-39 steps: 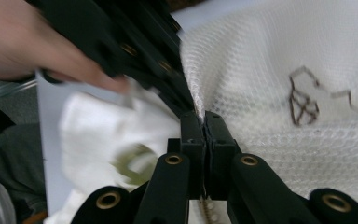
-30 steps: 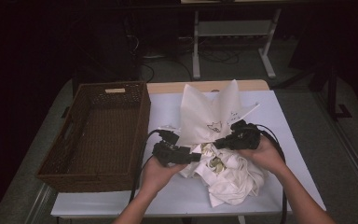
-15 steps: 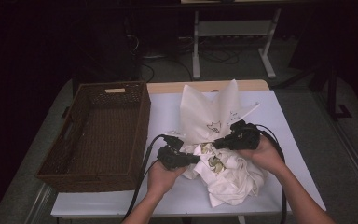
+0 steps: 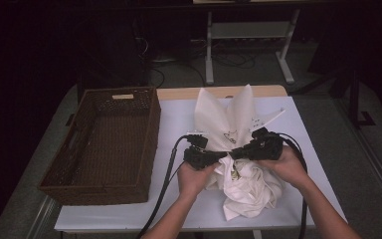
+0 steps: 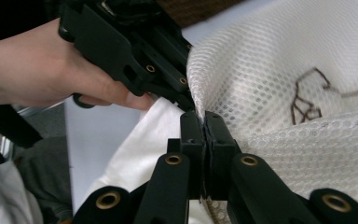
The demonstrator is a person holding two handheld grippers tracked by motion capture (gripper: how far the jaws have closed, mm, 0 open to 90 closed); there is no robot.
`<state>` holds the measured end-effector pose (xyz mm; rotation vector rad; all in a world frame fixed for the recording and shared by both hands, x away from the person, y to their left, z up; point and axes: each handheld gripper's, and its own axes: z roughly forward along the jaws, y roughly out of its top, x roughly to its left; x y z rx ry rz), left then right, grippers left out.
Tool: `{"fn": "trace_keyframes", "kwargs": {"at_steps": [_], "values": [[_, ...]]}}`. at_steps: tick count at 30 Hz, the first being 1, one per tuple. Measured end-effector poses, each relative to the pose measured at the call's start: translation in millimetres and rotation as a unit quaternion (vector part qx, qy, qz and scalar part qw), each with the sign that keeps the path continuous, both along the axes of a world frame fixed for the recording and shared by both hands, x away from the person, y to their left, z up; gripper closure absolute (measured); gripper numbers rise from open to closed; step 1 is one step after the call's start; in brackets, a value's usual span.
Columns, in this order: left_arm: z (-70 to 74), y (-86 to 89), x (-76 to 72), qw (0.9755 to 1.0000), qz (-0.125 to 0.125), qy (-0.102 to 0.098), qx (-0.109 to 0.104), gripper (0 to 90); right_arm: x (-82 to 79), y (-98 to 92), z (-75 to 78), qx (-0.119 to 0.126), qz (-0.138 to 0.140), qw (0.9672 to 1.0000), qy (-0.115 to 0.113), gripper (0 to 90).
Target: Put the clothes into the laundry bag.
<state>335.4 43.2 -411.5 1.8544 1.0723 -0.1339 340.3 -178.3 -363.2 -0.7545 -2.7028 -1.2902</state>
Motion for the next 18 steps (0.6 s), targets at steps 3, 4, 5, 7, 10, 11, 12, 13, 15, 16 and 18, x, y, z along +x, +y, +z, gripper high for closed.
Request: {"fn": "trace_keyframes", "kwargs": {"at_steps": [3,4,5,7,10,11,12,13,15,16,18], "values": [[6.6,6.2,-3.6,0.9996,-0.020,-0.005,0.017,76.0,4.1,-0.8,-7.8,-0.010,-0.005,0.9999,0.005,87.7],[9.7,10.0,-5.8,0.9995,-0.023,-0.001,0.021,71.3,4.7,-1.2,-8.1,-0.008,-0.007,0.9999,0.005,87.7],[12.9,14.6,-8.1,0.9993,-0.028,0.002,0.023,66.3,5.1,-1.1,-8.1,-0.009,-0.007,0.9999,0.004,87.7],[19.0,24.3,-13.6,0.9982,-0.044,0.005,0.039,54.2,5.5,-0.4,-7.6,-0.008,-0.008,0.9999,0.002,87.7],[24.2,42.3,-21.7,0.9984,-0.045,0.025,0.023,41.7,5.6,0.1,-6.8,-0.010,-0.008,0.9999,-0.004,87.6],[25.0,46.0,-23.5,0.9983,-0.046,0.032,0.019,39.2,6.2,0.3,-6.8,-0.009,-0.007,0.9999,-0.004,87.6],[25.0,47.7,-26.3,0.9980,-0.050,0.034,0.018,37.3,6.4,1.0,-6.4,-0.010,-0.009,0.9999,-0.004,87.6],[23.6,47.0,-28.5,0.9975,-0.056,0.040,0.017,35.9,6.3,1.6,-5.7,-0.010,-0.008,0.9999,-0.006,87.5],[18.0,41.7,-30.2,0.9961,-0.069,0.052,0.016,34.9,5.8,3.0,-4.7,-0.013,-0.008,0.9999,-0.008,87.6],[14.5,36.6,-29.2,0.9954,-0.074,0.059,0.013,34.8,6.1,3.9,-4.6,-0.013,-0.006,0.9998,-0.009,87.6],[7.7,21.9,-25.2,0.9944,-0.079,0.070,0.011,35.2,5.5,6.7,-3.9,-0.015,-0.004,0.9998,-0.009,87.5]]}}
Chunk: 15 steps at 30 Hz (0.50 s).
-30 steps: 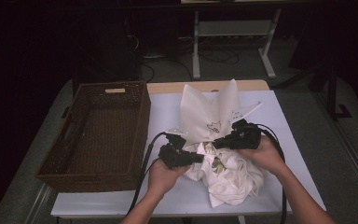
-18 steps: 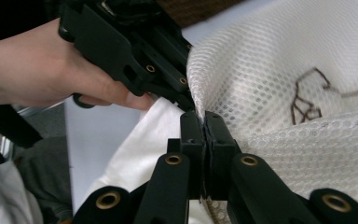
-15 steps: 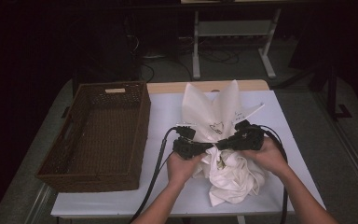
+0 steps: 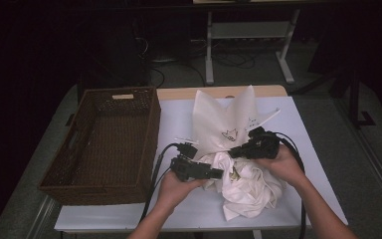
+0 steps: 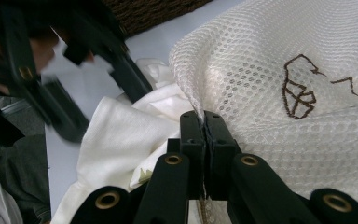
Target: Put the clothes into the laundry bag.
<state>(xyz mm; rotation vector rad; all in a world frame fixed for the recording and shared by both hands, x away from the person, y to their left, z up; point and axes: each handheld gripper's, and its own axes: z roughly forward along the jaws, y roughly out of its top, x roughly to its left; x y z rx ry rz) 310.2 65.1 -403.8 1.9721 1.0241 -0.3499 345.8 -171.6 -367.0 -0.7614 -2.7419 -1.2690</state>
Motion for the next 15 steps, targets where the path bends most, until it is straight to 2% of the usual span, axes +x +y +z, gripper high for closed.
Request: {"fn": "trace_keyframes", "kwargs": {"at_steps": [1,2,3,4,6,8,11,13,15], "values": [[-2.8,-8.0,2.1,1.0000,-0.001,-0.002,0.006,37.7,-0.2,1.3,0.5,-0.003,0.002,1.0000,-0.002,87.5],[-4.9,-16.0,3.1,0.9998,0.002,-0.013,0.018,44.0,-0.4,2.2,0.8,-0.005,0.004,1.0000,-0.003,87.5],[-6.4,-22.2,3.6,0.9988,0.003,-0.034,0.036,56.4,-1.1,2.7,1.3,-0.007,0.005,1.0000,-0.004,87.5],[-7.7,-25.5,5.3,0.9981,-0.001,-0.045,0.042,66.4,-1.8,2.9,1.8,-0.006,0.007,1.0000,-0.003,87.6],[-6.4,-24.3,8.7,0.9987,0.009,-0.045,0.022,74.7,-3.7,1.5,3.7,-0.005,0.009,0.9999,-0.005,87.7],[2.2,-18.1,9.0,0.9983,0.019,-0.055,0.000,77.1,-6.8,-1.3,7.7,0.002,0.017,0.9998,-0.006,87.8],[14.1,-11.3,10.3,0.9977,0.026,-0.060,-0.016,78.1,-14.0,-2.7,17.9,0.004,0.029,0.9995,-0.013,87.9],[16.8,-9.7,12.1,0.9975,0.032,-0.058,-0.027,78.1,-18.3,-0.7,24.0,0.001,0.038,0.9991,-0.020,87.9],[13.3,-12.2,14.5,0.9971,0.039,-0.061,-0.024,78.0,-20.3,0.8,28.4,0.006,0.045,0.9987,-0.022,88.0]]}}
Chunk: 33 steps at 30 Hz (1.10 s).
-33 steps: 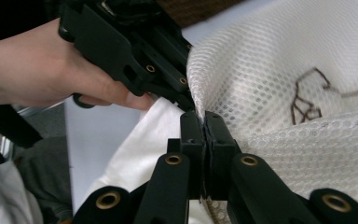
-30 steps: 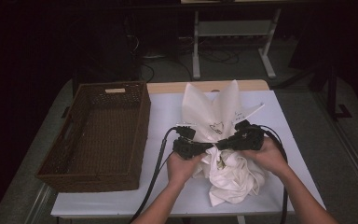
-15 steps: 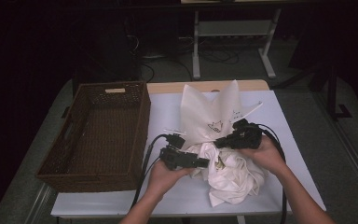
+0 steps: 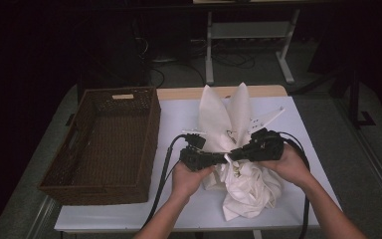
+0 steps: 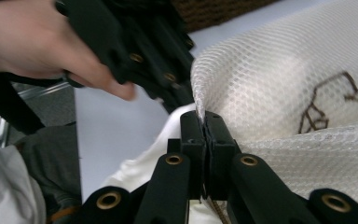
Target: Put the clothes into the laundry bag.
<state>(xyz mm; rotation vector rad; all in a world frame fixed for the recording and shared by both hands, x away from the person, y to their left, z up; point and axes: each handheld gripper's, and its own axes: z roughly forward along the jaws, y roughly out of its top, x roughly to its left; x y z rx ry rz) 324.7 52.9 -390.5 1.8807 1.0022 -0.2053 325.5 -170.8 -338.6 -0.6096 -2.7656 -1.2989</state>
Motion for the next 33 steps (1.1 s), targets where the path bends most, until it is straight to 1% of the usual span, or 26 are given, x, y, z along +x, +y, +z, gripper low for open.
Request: {"fn": "trace_keyframes", "kwargs": {"at_steps": [2,3,4,5,6,7,8,9,11,12,13,15,18,20,21,22,23,25,26,27,28,29,30,31,32,33], "values": [[-8.0,-5.5,5.1,0.9999,0.012,-0.002,0.005,77.8,1.1,0.8,0.5,0.001,-0.003,1.0000,0.003,88.0],[-12.5,-8.9,7.6,0.9997,0.016,-0.008,0.019,77.2,3.4,0.9,-1.3,0.000,-0.007,1.0000,0.006,88.0],[-16.7,-10.9,9.8,0.9995,0.018,-0.002,0.025,76.4,6.6,0.8,-4.4,-0.003,-0.014,0.9999,0.008,87.9],[-19.4,-11.2,10.9,0.9996,0.020,0.007,0.017,75.4,10.1,0.8,-8.4,-0.008,-0.021,0.9997,0.012,87.9],[-19.4,-10.2,9.9,0.9997,0.020,0.006,0.016,74.1,13.8,0.3,-12.9,-0.015,-0.029,0.9993,0.017,87.9],[-18.0,-9.1,7.9,0.9996,0.016,0.003,0.024,71.7,16.7,-0.1,-16.9,-0.023,-0.035,0.9989,0.020,87.9],[-15.7,-7.0,5.7,0.9994,0.008,0.003,0.033,68.2,19.2,-0.8,-20.2,-0.024,-0.035,0.9988,0.025,87.9],[-12.8,-4.1,3.2,0.9993,0.003,0.003,0.037,64.3,20.8,-1.6,-22.2,-0.018,-0.035,0.9988,0.029,87.8],[-5.3,4.0,-1.5,0.9991,-0.011,0.006,0.040,57.7,22.5,-1.6,-24.3,-0.017,-0.035,0.9988,0.031,87.8],[-1.3,8.9,-4.1,0.9991,-0.015,0.008,0.038,57.0,23.0,-1.4,-24.8,-0.017,-0.035,0.9987,0.032,87.7],[3.1,14.9,-6.5,0.9990,-0.019,0.003,0.040,56.4,23.2,-1.2,-25.2,-0.015,-0.034,0.9988,0.031,87.7],[10.7,26.9,-11.0,0.9988,-0.019,0.001,0.044,53.6,22.3,-1.1,-25.1,-0.016,-0.037,0.9988,0.029,87.6],[16.2,43.8,-15.1,0.9981,-0.001,-0.009,0.061,46.6,22.0,-1.4,-24.8,-0.017,-0.037,0.9988,0.025,87.6],[14.5,52.9,-15.3,0.9976,0.009,-0.005,0.069,42.9,21.5,-0.8,-24.5,-0.018,-0.038,0.9989,0.022,87.5],[12.2,56.4,-14.9,0.9969,0.016,-0.002,0.077,40.9,21.0,-0.4,-24.5,-0.018,-0.039,0.9988,0.022,87.5],[8.6,59.1,-14.2,0.9966,0.021,0.004,0.080,38.7,20.7,-0.2,-24.3,-0.019,-0.040,0.9988,0.022,87.4],[3.9,60.8,-13.2,0.9965,0.021,0.011,0.080,37.7,20.3,0.0,-24.1,-0.020,-0.040,0.9988,0.020,87.4],[-6.6,60.1,-10.0,0.9965,0.021,0.034,0.073,37.6,20.2,0.1,-23.9,-0.020,-0.039,0.9988,0.020,87.4],[-11.5,58.1,-7.8,0.9964,0.016,0.044,0.070,38.5,20.4,0.3,-24.0,-0.020,-0.039,0.9988,0.020,87.4],[-15.9,54.5,-5.9,0.9962,0.012,0.052,0.068,42.3,20.5,0.7,-24.0,-0.020,-0.038,0.9989,0.020,87.4],[-18.6,50.0,-4.5,0.9962,0.005,0.055,0.068,51.3,20.7,1.3,-24.2,-0.019,-0.036,0.9990,0.018,87.4],[-19.2,44.8,-5.0,0.9965,-0.004,0.043,0.072,64.8,20.6,1.9,-24.1,-0.019,-0.037,0.9990,0.019,87.4],[-18.6,37.8,-5.8,0.9963,-0.016,0.033,0.078,73.6,20.1,2.1,-23.8,-0.020,-0.036,0.9990,0.018,87.4],[-17.3,29.8,-6.1,0.9951,-0.037,0.031,0.086,79.7,19.4,2.2,-23.3,-0.019,-0.035,0.9991,0.016,87.4],[-15.2,21.7,-6.3,0.9939,-0.048,0.025,0.096,83.2,18.6,2.3,-22.7,-0.019,-0.034,0.9992,0.014,87.4],[-12.9,14.0,-5.4,0.9939,-0.053,0.022,0.095,84.6,17.8,2.2,-21.5,-0.018,-0.031,0.9993,0.012,87.4]]}}
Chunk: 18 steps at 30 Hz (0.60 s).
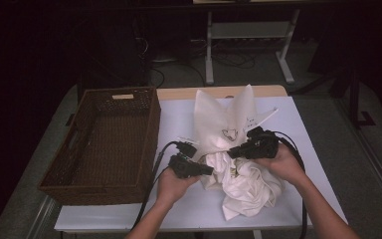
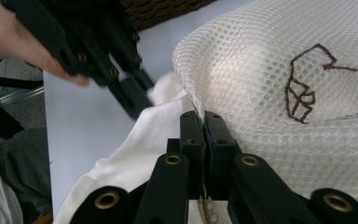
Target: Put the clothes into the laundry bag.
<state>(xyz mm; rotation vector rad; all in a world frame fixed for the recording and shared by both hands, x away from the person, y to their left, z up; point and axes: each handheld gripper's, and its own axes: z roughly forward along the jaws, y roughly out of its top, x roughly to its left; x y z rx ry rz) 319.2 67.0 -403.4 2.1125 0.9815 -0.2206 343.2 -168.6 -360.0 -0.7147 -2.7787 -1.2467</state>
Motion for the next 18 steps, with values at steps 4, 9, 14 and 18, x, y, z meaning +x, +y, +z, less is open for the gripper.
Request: {"fn": "trace_keyframes", "kwargs": {"at_steps": [4,9,14,18], "values": [[6.5,-23.9,9.3,0.9996,0.003,-0.003,-0.026,85.4,-3.9,0.8,11.8,0.009,0.007,0.9998,-0.013,87.5],[-3.1,-29.0,22.9,0.9970,0.053,-0.007,-0.056,84.6,-2.5,-10.0,17.0,0.013,-0.007,0.9997,-0.021,87.5],[-2.8,-21.8,13.8,0.9963,0.014,0.036,-0.077,51.9,2.8,-18.1,2.8,0.000,-0.019,0.9998,-0.006,87.5],[-5.3,-23.5,5.2,0.9974,-0.005,0.032,-0.065,37.3,4.6,-16.2,0.0,0.007,-0.018,0.9998,-0.002,87.5]]}}
